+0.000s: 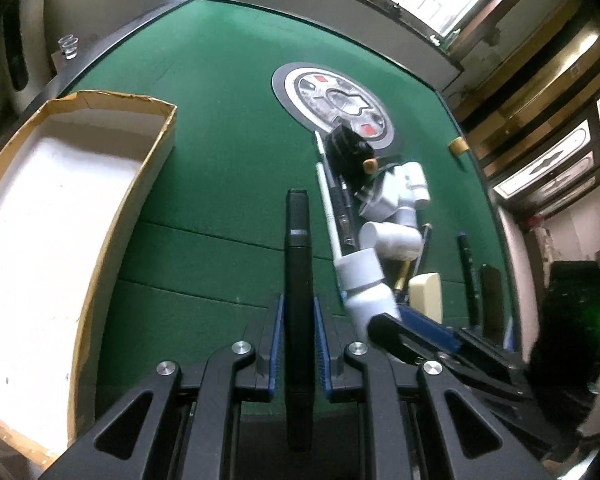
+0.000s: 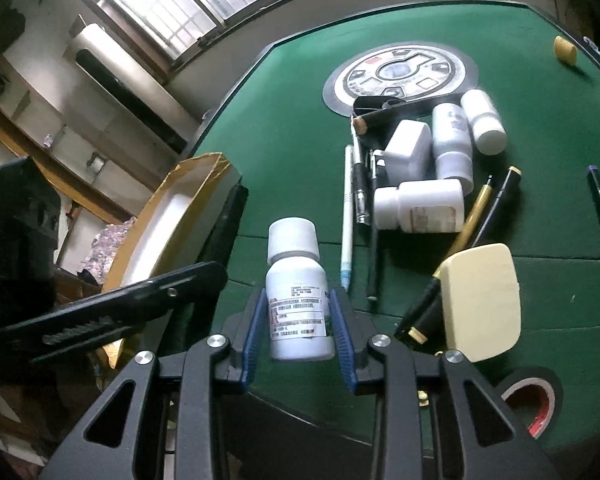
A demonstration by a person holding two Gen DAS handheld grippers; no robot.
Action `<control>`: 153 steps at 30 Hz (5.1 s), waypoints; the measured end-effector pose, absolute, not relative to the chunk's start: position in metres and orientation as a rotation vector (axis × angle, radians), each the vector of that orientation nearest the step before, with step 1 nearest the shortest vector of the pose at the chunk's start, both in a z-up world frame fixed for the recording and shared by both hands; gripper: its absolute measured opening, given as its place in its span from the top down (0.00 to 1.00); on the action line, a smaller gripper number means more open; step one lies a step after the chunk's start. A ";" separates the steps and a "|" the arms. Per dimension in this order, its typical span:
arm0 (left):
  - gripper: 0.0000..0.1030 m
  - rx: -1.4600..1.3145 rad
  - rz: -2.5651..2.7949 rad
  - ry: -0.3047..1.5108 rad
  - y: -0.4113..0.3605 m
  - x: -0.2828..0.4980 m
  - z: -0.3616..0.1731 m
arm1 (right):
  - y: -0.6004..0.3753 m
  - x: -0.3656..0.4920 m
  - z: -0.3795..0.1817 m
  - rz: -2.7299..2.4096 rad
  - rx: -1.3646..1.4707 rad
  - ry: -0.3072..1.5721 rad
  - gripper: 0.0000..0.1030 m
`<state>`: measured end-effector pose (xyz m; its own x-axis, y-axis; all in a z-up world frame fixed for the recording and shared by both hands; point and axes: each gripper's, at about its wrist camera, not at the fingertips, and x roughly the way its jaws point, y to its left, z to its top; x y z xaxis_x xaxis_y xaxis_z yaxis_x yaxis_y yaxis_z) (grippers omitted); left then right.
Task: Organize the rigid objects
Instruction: 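Carry the pen and bottle into the tray and open both grippers, then move both grippers back over the table objects, then grasp the yellow sponge with the left gripper while the right grasps the black tape roll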
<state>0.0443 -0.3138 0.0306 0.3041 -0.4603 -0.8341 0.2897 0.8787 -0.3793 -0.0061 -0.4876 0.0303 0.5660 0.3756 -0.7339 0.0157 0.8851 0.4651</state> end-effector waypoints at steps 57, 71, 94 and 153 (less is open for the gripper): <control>0.86 -0.374 -0.271 1.170 -0.139 0.063 -0.006 | -0.289 0.035 0.025 0.387 -0.057 1.116 0.70; 0.86 -0.336 -0.210 1.209 -0.132 0.063 -0.015 | -0.269 0.036 0.018 0.405 -0.120 1.057 0.69; 0.40 -0.204 -0.371 0.994 -0.241 0.008 0.065 | -0.427 -0.034 0.055 0.388 0.244 0.898 0.58; 0.48 0.250 -0.471 1.103 -0.506 0.005 -0.007 | -0.606 -0.111 -0.008 0.006 0.392 0.998 0.81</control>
